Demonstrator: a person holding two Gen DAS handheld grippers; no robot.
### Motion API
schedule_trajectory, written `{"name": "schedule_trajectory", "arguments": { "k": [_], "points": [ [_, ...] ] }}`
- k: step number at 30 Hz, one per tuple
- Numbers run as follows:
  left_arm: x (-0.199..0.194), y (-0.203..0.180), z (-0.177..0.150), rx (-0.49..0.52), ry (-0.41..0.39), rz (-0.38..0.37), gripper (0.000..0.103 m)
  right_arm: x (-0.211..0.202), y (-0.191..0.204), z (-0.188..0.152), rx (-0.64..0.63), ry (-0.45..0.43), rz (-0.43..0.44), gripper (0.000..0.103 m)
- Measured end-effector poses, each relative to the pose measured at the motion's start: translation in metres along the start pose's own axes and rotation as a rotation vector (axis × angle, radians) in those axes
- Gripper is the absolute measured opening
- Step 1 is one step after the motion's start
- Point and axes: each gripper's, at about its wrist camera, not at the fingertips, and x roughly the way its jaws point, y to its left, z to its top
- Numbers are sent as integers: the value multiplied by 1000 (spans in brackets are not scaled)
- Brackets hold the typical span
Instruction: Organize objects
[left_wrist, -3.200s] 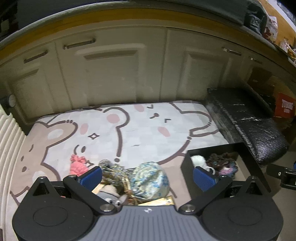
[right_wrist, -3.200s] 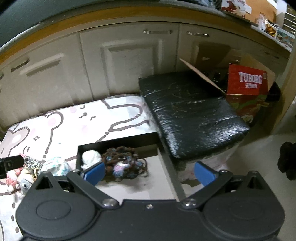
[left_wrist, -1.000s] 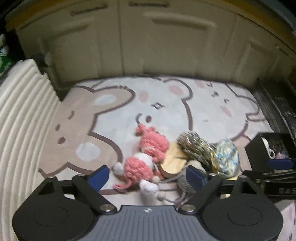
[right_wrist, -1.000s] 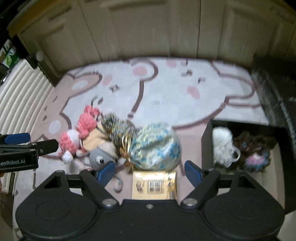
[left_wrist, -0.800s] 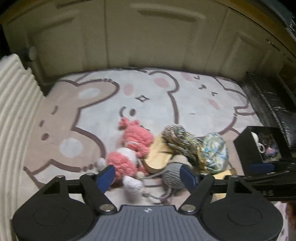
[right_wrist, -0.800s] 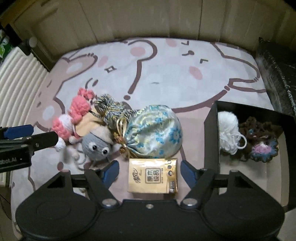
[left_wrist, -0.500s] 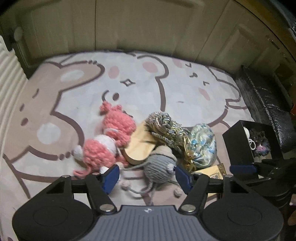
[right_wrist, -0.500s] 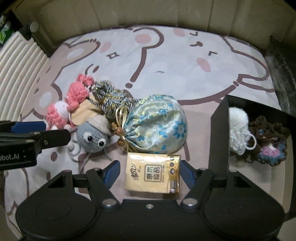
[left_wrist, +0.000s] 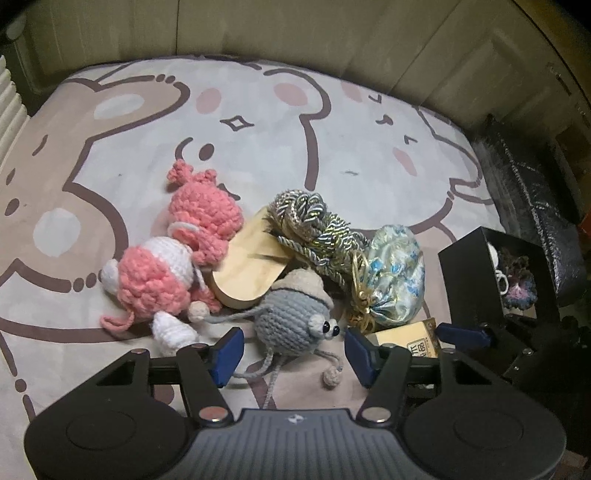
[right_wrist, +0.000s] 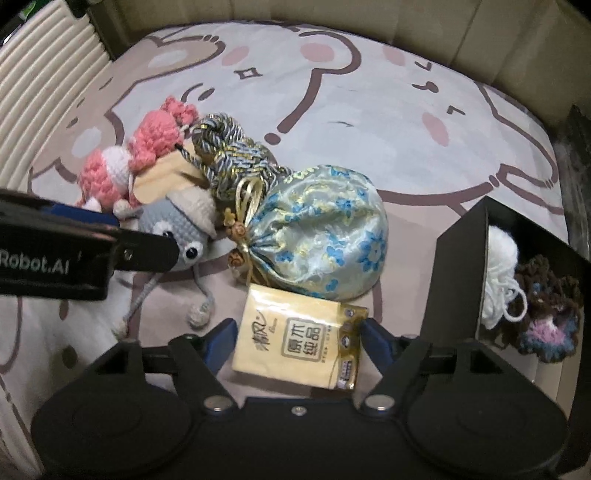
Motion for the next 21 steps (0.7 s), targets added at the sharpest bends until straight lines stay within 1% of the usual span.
{"name": "schedule_trajectory", "arguments": {
  "k": [5, 10, 12, 14, 16, 21],
  "points": [
    [9, 0, 1, -16, 18, 12, 60, -1, 5, -2, -70, -4, 0, 75],
    [16, -2, 2, -35, 19, 13, 60, -5, 5, -7, -126, 6, 54, 74],
    [18, -4, 3, -51, 17, 17, 60, -7, 5, -9, -136, 10, 76, 74],
    [22, -7, 4, -50, 15, 38, 60, -8, 6, -12, -146, 12, 92, 74],
    [28, -10, 4, -47, 23, 63, 60, -8, 8, -13, -159, 8, 92, 74],
    [37, -10, 6, -67, 29, 80, 60, -5, 7, -13, -161, 1, 100, 77]
  ]
}}
